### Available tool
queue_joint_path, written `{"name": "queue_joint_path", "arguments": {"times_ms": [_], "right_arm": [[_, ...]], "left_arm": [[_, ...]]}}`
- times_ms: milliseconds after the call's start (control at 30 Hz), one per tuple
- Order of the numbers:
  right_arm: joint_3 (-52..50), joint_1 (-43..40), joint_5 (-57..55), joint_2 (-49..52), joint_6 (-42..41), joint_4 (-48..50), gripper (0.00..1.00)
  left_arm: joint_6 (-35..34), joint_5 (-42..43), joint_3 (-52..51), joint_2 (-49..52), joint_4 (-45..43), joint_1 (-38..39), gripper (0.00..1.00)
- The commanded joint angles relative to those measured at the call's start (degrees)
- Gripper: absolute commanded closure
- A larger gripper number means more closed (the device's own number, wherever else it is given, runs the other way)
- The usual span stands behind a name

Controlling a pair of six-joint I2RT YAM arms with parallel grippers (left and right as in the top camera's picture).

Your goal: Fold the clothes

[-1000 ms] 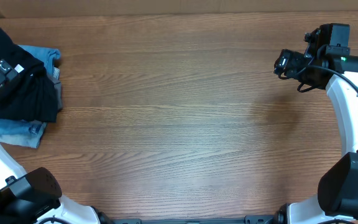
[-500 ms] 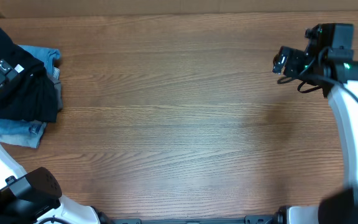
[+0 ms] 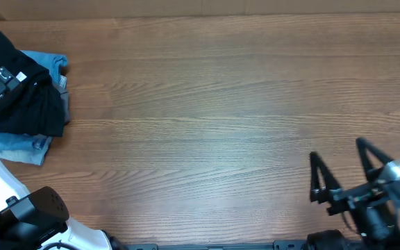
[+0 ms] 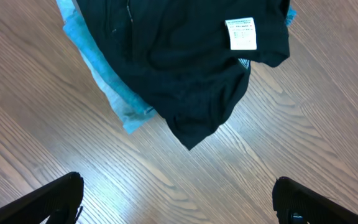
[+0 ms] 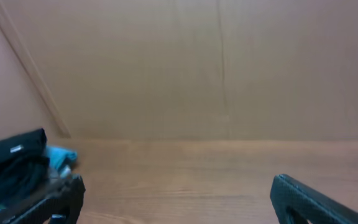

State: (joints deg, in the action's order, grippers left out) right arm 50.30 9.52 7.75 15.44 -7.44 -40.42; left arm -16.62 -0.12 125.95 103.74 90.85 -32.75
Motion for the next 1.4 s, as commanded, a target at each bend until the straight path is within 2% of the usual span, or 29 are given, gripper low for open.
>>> {"name": "queue_joint_path", "arguments": {"times_ms": [0,33,100,233,333,800,1367], "right_arm": [[-13.92,0.15,0.92,-7.52,-0.13,5.01,0.0],[-17.9,0.11,0.87,-9.35,-0.11,8.07,0.0],[-28.41,0.11,0.87,-13.22,-0.11,20.59,0.0],[-42.99,0.11,0.61,-13.84,-0.09,46.18,0.0],[-48.94,0.11,0.59,-13.84,-0.11,54.82,0.0],[-49.86,0.11,-3.93,-15.28,-0.07,36.13,0.0],[-49.86,0.11,-4.26,-15.28,-0.09,35.95,0.0]], "left_arm": [[-0.31,-0.48,0.09,-0.31,-0.02,-0.22,0.0],[-0.31,-0.48,0.09,-0.31,-0.02,-0.22,0.0],[-0.31,-0.48,0.09,-0.31,-0.02,-0.22,0.0],[-0.31,-0.48,0.09,-0.31,-0.02,-0.22,0.0],[-0.31,-0.48,0.09,-0.31,-0.02,-0.22,0.0],[-0.31,-0.48,0.09,-0.31,-0.02,-0.22,0.0],[-0.31,-0.48,0.09,-0.31,-0.02,-0.22,0.0]]}}
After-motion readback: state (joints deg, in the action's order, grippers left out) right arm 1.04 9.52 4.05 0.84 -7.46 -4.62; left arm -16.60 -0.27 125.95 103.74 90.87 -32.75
